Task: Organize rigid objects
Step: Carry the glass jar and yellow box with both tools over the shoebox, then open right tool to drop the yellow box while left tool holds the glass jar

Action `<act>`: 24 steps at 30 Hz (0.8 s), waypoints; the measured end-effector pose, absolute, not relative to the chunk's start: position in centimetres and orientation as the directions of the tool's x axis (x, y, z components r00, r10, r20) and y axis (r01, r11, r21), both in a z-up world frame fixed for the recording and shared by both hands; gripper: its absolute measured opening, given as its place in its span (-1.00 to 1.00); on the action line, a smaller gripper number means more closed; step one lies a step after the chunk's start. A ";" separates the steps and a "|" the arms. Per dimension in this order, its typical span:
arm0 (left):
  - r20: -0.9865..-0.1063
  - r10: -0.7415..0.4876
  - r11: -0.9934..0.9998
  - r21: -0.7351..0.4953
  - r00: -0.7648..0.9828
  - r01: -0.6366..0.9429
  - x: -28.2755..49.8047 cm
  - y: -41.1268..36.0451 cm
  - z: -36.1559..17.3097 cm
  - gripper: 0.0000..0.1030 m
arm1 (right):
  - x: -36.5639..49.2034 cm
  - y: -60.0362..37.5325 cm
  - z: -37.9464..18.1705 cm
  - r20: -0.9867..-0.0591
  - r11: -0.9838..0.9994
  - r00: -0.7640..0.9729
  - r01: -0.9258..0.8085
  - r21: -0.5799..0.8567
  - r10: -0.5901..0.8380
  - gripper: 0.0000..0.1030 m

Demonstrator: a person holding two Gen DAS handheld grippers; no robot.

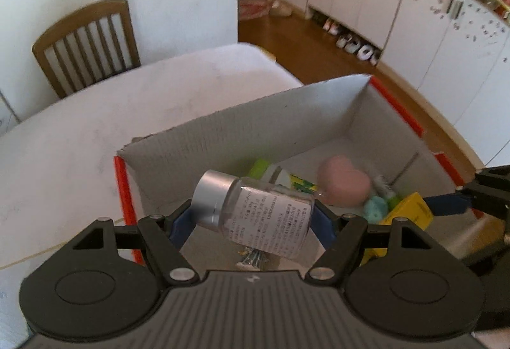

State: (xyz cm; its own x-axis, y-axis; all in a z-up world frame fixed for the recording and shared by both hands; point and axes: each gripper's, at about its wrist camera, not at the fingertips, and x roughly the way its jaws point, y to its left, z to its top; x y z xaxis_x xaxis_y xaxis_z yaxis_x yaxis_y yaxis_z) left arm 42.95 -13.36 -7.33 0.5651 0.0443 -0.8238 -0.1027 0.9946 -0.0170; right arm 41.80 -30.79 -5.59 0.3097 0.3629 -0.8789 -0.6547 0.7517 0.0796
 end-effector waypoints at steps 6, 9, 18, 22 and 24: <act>-0.875 0.043 0.992 -0.021 0.482 -0.126 45.4 -13.5 -9.0 0.47 | 43.1 -29.8 -6.9 -0.890 0.714 0.297 -0.698 0.044 0.345 0.35; -0.887 0.055 0.993 0.001 0.458 -0.117 46.2 -13.9 -9.5 0.47 | 43.8 -29.4 -7.5 -0.899 0.702 0.285 -0.711 0.033 0.331 0.35; -0.928 0.043 0.991 -0.006 0.369 -0.131 47.3 -13.7 -11.5 0.47 | 44.2 -28.6 -8.8 -0.912 0.667 0.266 -0.745 0.011 0.313 0.35; -0.934 0.027 0.987 -0.031 0.358 -0.155 47.6 -13.0 -11.5 0.47 | 44.4 -28.6 -9.1 -0.913 0.668 0.257 -0.744 0.023 0.318 0.36; -0.935 0.034 0.986 -0.026 0.352 -0.165 47.7 -12.7 -11.6 0.47 | 44.6 -28.6 -9.1 -0.913 0.674 0.248 -0.737 0.039 0.324 0.36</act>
State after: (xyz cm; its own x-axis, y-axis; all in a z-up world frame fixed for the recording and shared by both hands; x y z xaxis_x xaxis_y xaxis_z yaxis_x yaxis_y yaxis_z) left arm 47.71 -12.74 -11.57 0.3517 0.0343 -0.9355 -0.1645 0.9860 -0.0257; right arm 44.58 -28.61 -9.13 0.2483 0.3240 -0.9129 -0.7374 0.6743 0.0388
